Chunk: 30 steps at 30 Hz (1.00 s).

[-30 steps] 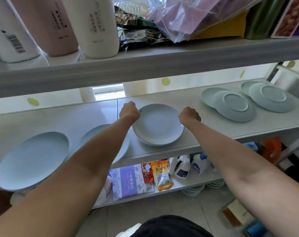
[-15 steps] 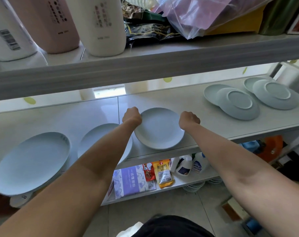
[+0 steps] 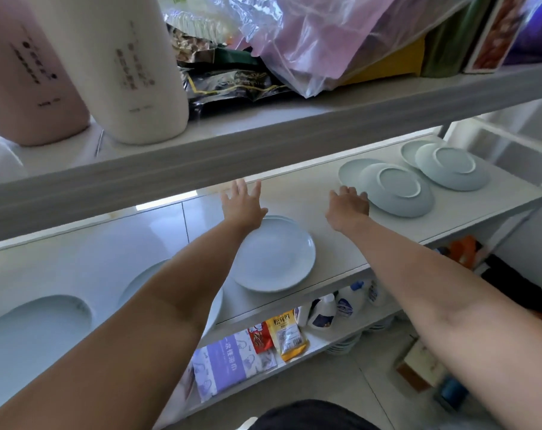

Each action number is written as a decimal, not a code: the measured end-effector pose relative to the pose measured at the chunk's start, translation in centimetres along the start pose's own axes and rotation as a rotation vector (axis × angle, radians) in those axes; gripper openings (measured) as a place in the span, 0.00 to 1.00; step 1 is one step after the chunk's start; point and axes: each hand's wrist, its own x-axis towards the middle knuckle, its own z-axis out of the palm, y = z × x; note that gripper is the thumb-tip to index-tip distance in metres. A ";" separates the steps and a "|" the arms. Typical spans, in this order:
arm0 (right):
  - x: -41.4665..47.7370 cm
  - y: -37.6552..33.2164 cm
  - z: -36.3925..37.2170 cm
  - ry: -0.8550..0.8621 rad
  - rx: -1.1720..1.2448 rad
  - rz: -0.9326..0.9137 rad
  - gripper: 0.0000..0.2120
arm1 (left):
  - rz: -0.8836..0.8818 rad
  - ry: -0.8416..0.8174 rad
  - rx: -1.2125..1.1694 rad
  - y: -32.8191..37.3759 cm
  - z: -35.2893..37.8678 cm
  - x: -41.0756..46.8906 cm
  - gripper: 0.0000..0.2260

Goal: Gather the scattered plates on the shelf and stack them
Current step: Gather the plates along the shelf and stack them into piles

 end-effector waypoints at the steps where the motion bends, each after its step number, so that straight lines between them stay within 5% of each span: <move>1: 0.2 0.8 0.3 0.002 0.007 0.023 0.23 | 0.044 0.006 0.014 0.8 0.0 0.4 0.32; 15: -0.1 12.6 4.1 -0.061 0.052 0.312 0.32 | 0.473 0.029 0.137 14.5 0.4 5.2 0.37; 30: 7.6 22.3 6.5 -0.122 0.078 0.109 0.42 | 0.690 0.071 0.473 27.8 1.7 10.2 0.39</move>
